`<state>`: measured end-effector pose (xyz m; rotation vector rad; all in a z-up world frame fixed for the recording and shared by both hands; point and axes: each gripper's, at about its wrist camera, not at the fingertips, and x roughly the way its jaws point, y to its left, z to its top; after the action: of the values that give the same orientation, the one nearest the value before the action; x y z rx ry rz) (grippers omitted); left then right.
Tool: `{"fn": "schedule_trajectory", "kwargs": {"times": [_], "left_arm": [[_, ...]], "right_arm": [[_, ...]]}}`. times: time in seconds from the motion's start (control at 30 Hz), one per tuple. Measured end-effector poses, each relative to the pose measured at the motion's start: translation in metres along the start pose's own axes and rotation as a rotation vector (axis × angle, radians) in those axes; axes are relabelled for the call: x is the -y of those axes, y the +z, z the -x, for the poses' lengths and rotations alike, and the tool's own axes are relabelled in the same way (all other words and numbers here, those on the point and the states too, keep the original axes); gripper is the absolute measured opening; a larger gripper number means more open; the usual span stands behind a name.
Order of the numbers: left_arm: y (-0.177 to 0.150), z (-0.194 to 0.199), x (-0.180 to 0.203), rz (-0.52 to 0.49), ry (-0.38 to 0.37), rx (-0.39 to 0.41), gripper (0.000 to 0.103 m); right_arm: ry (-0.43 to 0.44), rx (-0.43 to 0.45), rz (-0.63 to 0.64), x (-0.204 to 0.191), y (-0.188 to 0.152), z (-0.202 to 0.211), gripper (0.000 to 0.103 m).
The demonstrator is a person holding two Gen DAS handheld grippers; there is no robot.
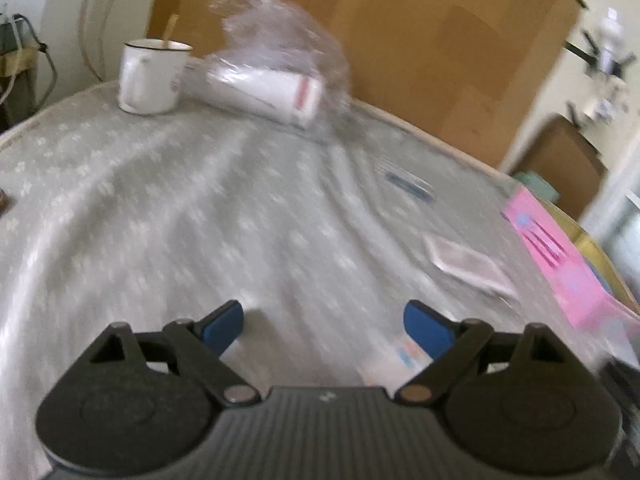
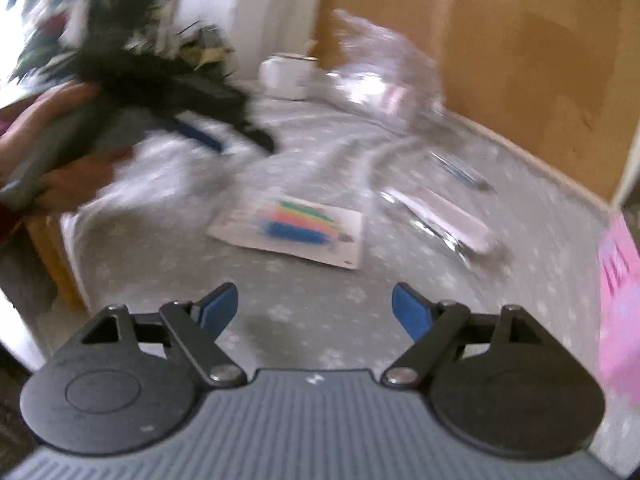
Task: Organize soft objects
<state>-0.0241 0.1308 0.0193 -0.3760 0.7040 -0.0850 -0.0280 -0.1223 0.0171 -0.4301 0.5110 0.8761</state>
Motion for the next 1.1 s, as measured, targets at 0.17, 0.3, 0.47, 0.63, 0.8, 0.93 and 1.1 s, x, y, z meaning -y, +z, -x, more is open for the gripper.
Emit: {"fn": "schedule_trajectory", "kwargs": {"times": [0.17, 0.3, 0.47, 0.63, 0.8, 0.93, 1.1], "left_arm": [[-0.013, 0.002, 0.016, 0.003, -0.005, -0.077, 0.102], [-0.018, 0.001, 0.024, 0.032, -0.047, -0.099, 0.101], [-0.019, -0.008, 0.04, 0.048, -0.103, -0.11, 0.095], [-0.015, -0.012, 0.052, 0.051, -0.159, -0.092, 0.083], [-0.006, -0.016, 0.083, -0.006, -0.193, -0.071, 0.083], [-0.008, -0.029, 0.111, -0.065, -0.224, -0.104, 0.083], [-0.02, -0.052, 0.149, -0.115, -0.302, -0.18, 0.083]], "right_arm": [[0.026, 0.008, -0.16, 0.013, 0.002, -0.015, 0.087], [0.033, -0.026, -0.179, 0.006, 0.013, -0.041, 0.089], [0.112, -0.003, -0.198, -0.002, 0.019, -0.043, 0.086], [0.027, 0.006, -0.213, 0.001, 0.01, -0.033, 0.077], [-0.061, 0.054, -0.32, 0.025, -0.002, -0.015, 0.074], [-0.119, 0.089, -0.364, 0.035, -0.01, 0.007, 0.074], [-0.176, 0.132, -0.458, 0.045, -0.038, 0.052, 0.074]]}}
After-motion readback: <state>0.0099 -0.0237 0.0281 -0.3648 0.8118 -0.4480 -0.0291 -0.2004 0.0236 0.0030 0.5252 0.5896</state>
